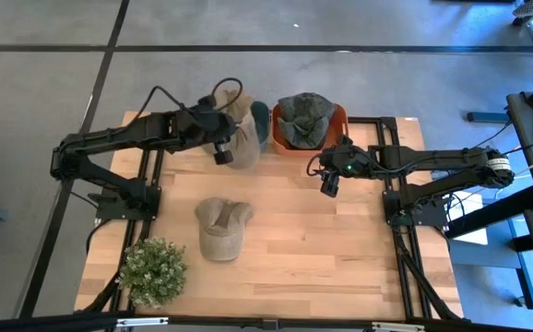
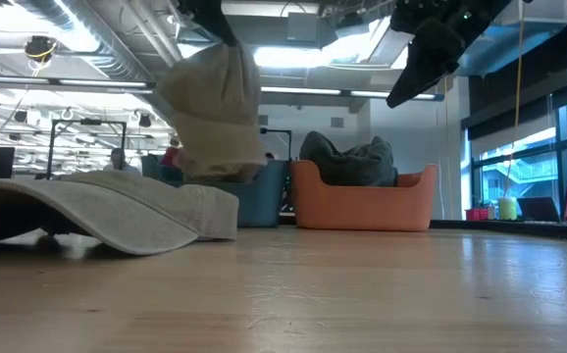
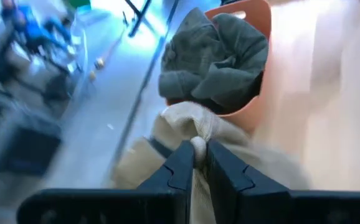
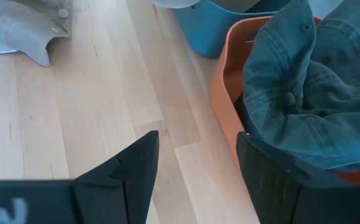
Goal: Pick & Place hat
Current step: Put the top brown cap into the dark blue bin
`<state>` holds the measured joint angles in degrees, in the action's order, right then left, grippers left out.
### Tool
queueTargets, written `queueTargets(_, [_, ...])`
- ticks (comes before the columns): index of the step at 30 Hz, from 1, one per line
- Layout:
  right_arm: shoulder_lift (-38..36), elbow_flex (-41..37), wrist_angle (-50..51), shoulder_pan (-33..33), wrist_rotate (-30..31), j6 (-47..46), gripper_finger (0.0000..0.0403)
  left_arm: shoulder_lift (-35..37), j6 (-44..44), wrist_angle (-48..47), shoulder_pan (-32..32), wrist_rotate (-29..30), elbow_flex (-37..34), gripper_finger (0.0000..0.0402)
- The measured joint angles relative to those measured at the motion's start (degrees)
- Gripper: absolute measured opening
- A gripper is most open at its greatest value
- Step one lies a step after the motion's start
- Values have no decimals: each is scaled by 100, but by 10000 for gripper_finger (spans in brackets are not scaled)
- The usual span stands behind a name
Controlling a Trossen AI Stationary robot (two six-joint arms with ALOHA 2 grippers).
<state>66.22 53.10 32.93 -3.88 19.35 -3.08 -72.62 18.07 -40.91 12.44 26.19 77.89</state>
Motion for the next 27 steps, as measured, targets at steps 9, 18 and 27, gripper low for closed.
queueTargets(9, [2, 0, -2, 0, 4, -301, 217, 0, 2298, 85, 491, 469, 24, 22])
queueTargets(18, [4, 0, -26, 0, 58, -571, 217, -95, 2528, 148, 1104, -324, 24, 22])
queueTargets(27, [4, 0, -57, 0, 109, -729, 217, -736, 3099, 140, 1480, -316, 18, 22])
